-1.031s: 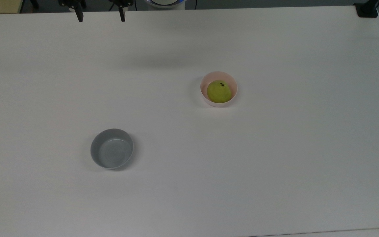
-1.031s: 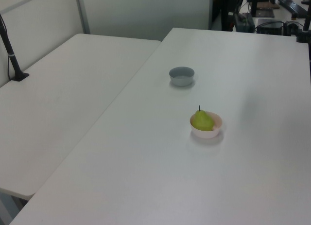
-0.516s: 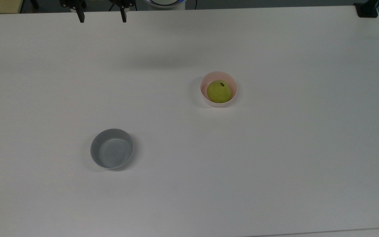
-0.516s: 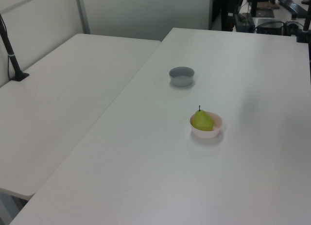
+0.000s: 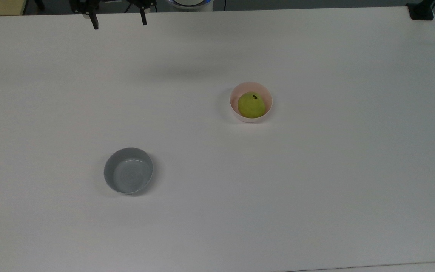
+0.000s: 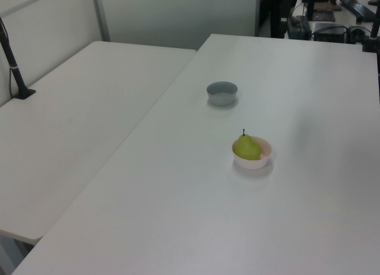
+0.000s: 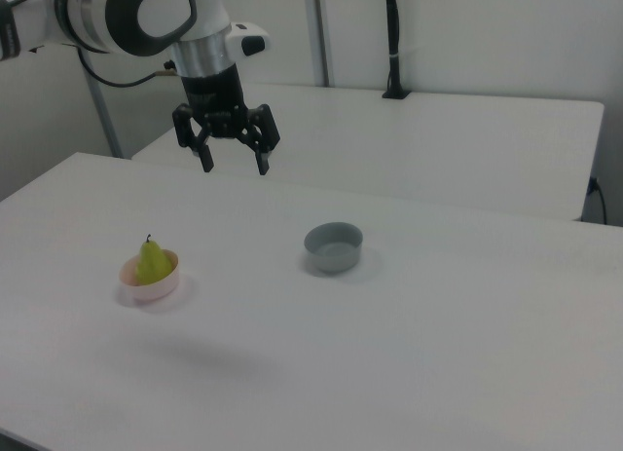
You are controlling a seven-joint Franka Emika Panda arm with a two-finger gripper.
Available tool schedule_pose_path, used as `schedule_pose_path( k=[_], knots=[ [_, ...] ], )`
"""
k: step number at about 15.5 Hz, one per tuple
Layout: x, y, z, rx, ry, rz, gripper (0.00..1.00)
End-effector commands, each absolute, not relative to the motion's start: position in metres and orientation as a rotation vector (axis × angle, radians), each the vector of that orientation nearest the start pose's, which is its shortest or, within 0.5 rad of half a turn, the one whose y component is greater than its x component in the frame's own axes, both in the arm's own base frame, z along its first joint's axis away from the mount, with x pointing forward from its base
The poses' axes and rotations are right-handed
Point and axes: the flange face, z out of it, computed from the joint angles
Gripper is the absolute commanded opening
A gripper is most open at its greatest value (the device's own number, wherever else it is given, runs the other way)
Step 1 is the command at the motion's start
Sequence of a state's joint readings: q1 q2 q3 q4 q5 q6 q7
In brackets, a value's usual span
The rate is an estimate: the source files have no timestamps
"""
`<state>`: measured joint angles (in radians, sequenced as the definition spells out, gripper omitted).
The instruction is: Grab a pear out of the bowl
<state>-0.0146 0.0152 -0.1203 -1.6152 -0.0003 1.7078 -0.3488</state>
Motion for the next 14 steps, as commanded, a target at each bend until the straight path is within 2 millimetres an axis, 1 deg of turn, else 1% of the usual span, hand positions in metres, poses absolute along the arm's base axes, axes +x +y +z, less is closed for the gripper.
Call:
schedule_pose_path(
  k=[1,3,4,6,8,11,12,14],
  knots=[
    [0.562,-0.054,0.598,-3.081,-0.567,-0.034,1.00],
    [0.564,-0.032,0.596,-3.074,-0.612,-0.025,1.00],
    [0.564,-0.027,0.596,-3.070,-0.624,-0.026,1.00],
    [0.562,-0.006,0.589,-3.052,-0.676,0.006,1.00],
    [0.562,0.015,0.584,-3.051,-0.640,0.012,1.00],
    [0.562,0.057,0.566,-3.048,-0.569,0.020,1.00],
    [0.561,0.072,0.557,-3.049,-0.565,0.024,1.00],
    [0.560,0.096,0.535,-3.030,-0.572,0.018,1.00]
  ],
)
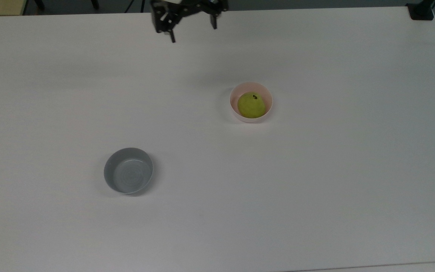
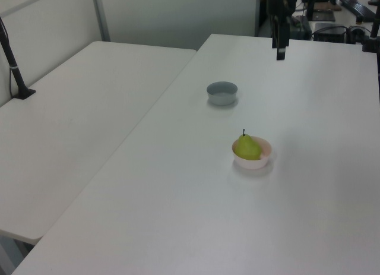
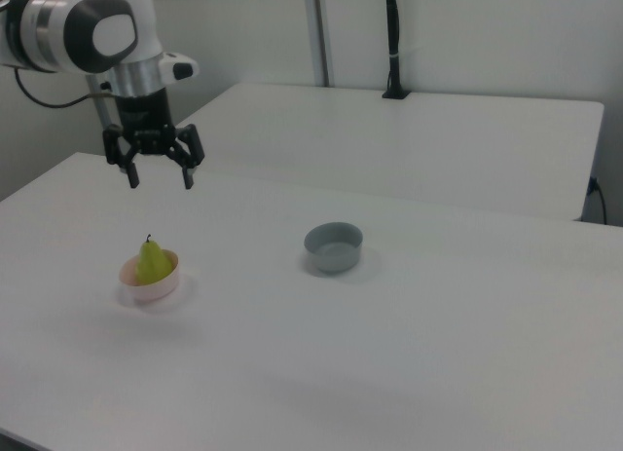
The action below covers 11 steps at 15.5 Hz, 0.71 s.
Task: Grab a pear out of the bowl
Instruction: 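Move the open gripper over the green pear in the pink bowl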
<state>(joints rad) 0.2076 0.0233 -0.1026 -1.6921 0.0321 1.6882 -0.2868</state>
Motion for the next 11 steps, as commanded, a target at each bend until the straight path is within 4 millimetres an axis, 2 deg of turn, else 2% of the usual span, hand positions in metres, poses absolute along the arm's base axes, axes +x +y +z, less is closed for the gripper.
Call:
schedule_pose_path(
  k=[1,3,8,11],
  knots=[
    [0.560,0.104,0.523,-3.012,-0.569,-0.003,1.00],
    [0.561,0.114,0.502,-3.003,-0.520,-0.054,1.00],
    [0.568,0.159,0.440,-3.009,-0.475,-0.110,0.98],
    [0.573,0.177,0.409,-3.012,-0.480,-0.080,0.98]
  ],
)
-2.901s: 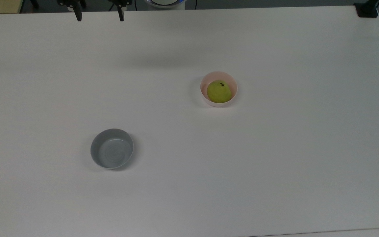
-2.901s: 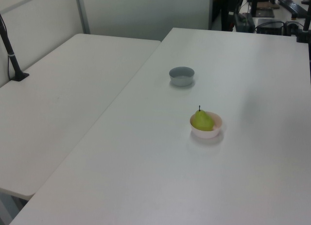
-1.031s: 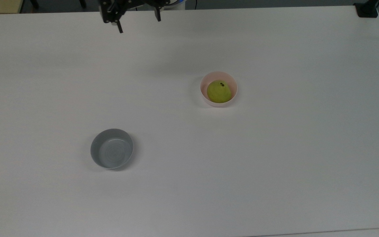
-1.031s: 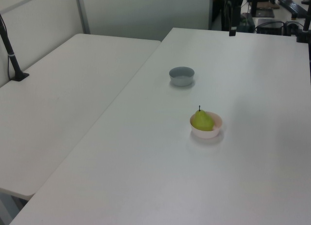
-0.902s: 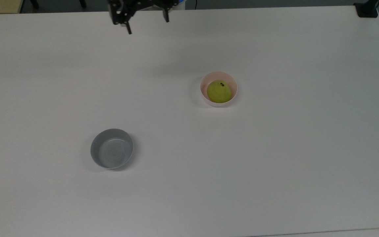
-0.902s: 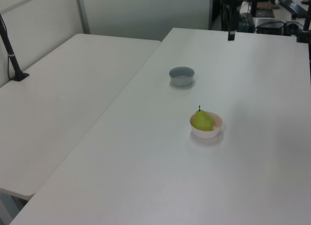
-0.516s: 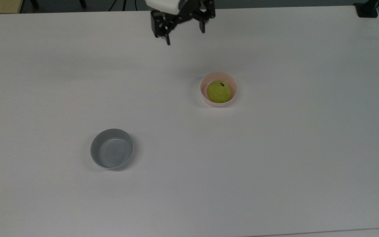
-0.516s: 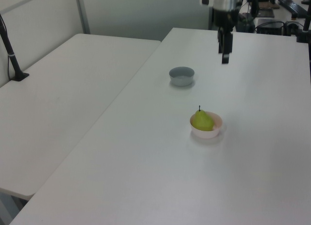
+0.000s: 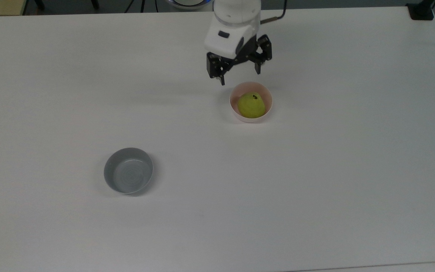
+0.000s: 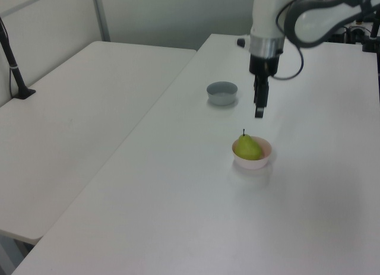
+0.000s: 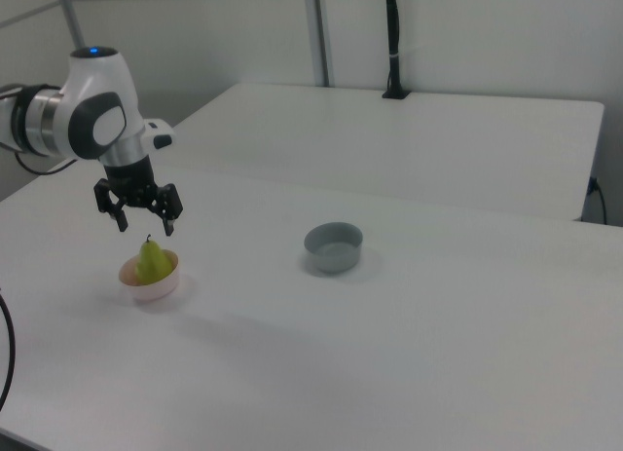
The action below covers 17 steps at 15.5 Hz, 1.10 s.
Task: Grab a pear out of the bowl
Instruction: 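Move the open gripper over the green pear in the pink bowl, then lower the gripper around the pear and close on it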
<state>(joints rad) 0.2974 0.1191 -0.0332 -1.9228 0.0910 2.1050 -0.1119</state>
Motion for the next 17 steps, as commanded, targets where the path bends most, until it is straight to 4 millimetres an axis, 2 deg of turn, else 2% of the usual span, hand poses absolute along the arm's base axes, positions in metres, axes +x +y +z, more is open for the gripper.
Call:
schedule_pose_path(
  k=[1,2,7,9,13,14,16,17],
  knots=[
    [0.573,0.188,0.401,-3.008,-0.503,-0.085,0.98],
    [0.573,0.195,0.393,-3.008,-0.506,-0.089,0.98],
    [0.579,0.198,0.363,-3.026,-0.518,-0.041,0.98],
    [0.581,0.198,0.360,-3.027,-0.518,-0.050,0.98],
    [0.585,0.199,0.351,-3.030,-0.518,-0.075,0.84],
    [0.585,0.202,0.348,-3.028,-0.522,-0.077,0.75],
    [0.584,0.202,0.349,-3.028,-0.519,-0.077,0.37],
    [0.584,0.202,0.349,-3.028,-0.517,-0.076,0.11]
  ],
)
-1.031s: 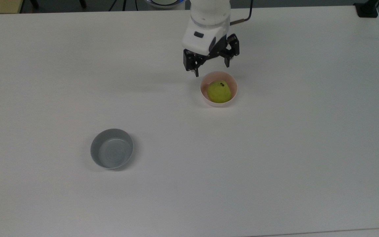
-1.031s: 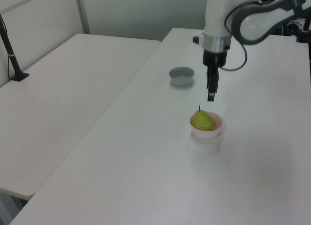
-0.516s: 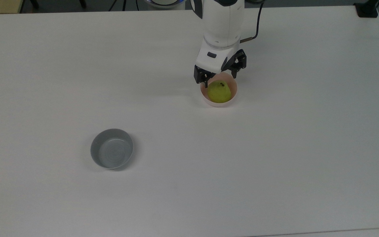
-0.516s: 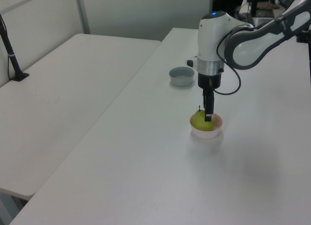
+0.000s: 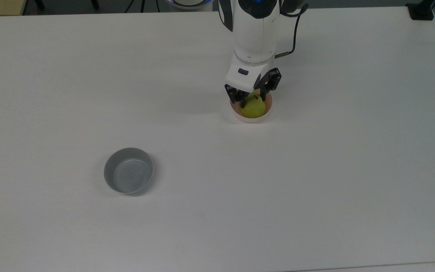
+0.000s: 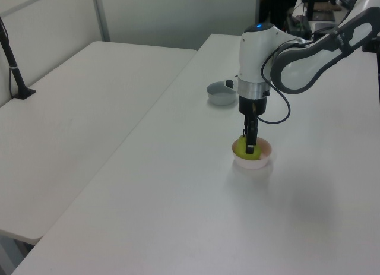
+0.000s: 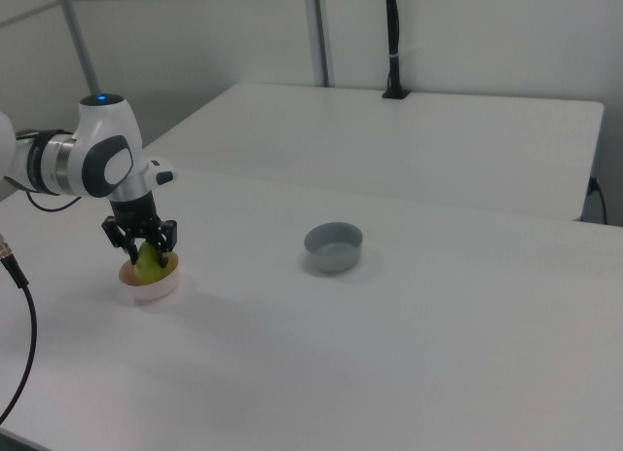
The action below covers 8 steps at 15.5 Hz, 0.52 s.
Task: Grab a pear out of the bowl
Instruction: 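Lower the gripper around the pear and close on it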
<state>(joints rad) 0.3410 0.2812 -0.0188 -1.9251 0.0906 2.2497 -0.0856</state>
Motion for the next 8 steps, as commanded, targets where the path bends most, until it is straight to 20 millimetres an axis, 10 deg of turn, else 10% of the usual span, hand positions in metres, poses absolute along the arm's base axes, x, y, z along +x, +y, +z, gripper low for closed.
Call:
schedule_pose_path(
  k=[1,8],
  knots=[
    [0.584,0.202,0.349,-3.028,-0.519,-0.077,0.00],
    [0.575,0.190,0.402,-3.024,-0.505,-0.080,0.00]
  ],
)
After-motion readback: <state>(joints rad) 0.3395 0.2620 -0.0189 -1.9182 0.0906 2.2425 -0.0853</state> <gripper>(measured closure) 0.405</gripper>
